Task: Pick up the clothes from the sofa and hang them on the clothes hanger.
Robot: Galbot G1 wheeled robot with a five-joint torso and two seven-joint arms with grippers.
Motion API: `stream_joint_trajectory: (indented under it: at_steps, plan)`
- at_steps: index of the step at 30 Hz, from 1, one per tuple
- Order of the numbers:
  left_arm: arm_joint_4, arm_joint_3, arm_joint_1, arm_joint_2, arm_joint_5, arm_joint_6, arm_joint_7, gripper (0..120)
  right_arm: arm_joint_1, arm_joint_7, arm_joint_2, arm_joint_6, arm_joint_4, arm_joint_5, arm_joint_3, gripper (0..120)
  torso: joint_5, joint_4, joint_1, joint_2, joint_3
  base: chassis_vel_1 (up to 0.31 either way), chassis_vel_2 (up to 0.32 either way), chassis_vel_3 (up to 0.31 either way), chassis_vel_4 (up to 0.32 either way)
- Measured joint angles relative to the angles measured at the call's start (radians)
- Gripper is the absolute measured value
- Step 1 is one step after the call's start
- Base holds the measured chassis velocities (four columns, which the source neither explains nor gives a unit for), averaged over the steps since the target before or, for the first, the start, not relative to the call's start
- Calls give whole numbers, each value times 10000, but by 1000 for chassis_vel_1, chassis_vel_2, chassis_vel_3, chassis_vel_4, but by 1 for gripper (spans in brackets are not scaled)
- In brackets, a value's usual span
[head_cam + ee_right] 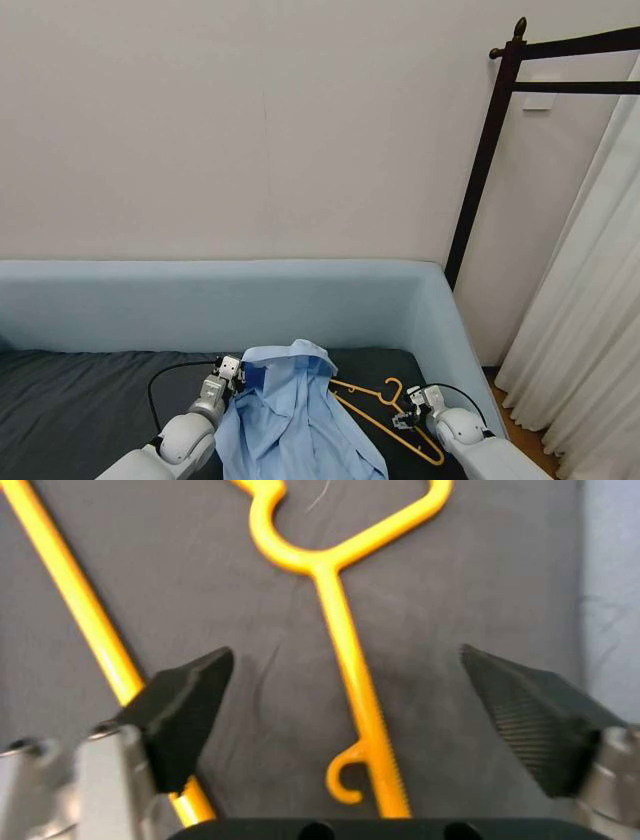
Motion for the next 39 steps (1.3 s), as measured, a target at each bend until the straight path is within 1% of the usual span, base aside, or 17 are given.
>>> stream_joint_trajectory:
  at_steps: [2,3,6,7,10,12,13,15,16,17,19,20,22,23,29,34,39]
  plan:
    - [-19,-127,113,12,15,0,0,0,69,-190,110,14,-284,-105,87,77,0,0,0,0,0,0,0,0,0]
    - [-19,-127,113,12,15,0,0,0,69,-190,110,14,-284,-105,87,77,0,0,0,0,0,0,0,0,0]
    - [-81,-234,262,53,97,-17,9,0,206,-338,327,165,-916,-328,331,62,0,1,0,0,0,0,0,0,0]
    - [-81,-234,262,53,97,-17,9,0,206,-338,327,165,-916,-328,331,62,0,1,0,0,0,0,0,0,0]
    - [-202,-251,341,130,128,-26,16,0,281,-492,399,260,-1253,-430,518,49,2,3,0,0,-1,0,0,0,0]
    - [-262,-252,381,188,138,-31,19,0,253,-496,361,180,-1091,-335,527,39,1,2,1,0,0,0,0,0,0]
    - [-262,-252,381,188,138,-31,19,0,253,-496,361,180,-1091,-335,527,39,1,2,1,0,0,0,0,0,0]
    - [-307,-269,406,221,154,-40,19,0,209,-499,288,-45,-829,-248,461,29,-3,-2,1,1,0,0,0,0,0]
    - [-307,-269,406,221,154,-40,19,0,209,-499,288,-45,-829,-248,461,29,-3,-2,1,1,0,0,0,0,0]
    - [-351,-276,417,223,156,-41,20,0,222,-503,294,-142,-841,-221,464,25,-2,-1,1,0,0,0,0,0,0]
    - [-449,-325,475,224,174,-39,18,0,267,-605,337,-178,-1071,-357,538,14,-1,1,1,0,0,0,0,0,0]
    - [-449,-325,475,224,174,-39,18,0,267,-605,337,-178,-1071,-357,538,14,-1,1,1,0,0,0,0,0,0]
    - [-471,-430,569,222,190,-34,13,0,224,-657,333,-145,-1057,-467,553,6,-1,1,1,0,0,0,0,0,0]
    - [-489,-469,629,237,201,-32,13,0,172,-668,305,-133,-962,-490,552,4,-2,0,1,0,-1,0,0,0,0]
    - [-625,-556,761,275,197,8,-3,0,75,-620,157,-135,-586,-347,518,4,0,-1,1,0,0,0,0,0,0]
    - [-755,-565,703,312,75,125,-50,0,-40,53,-110,-124,209,250,552,4,1,0,1,0,1,0,0,0,0]
    - [-786,-452,468,338,-182,263,-127,0,-173,819,-712,469,1382,299,623,4,0,0,1,0,1,0,0,0,0]
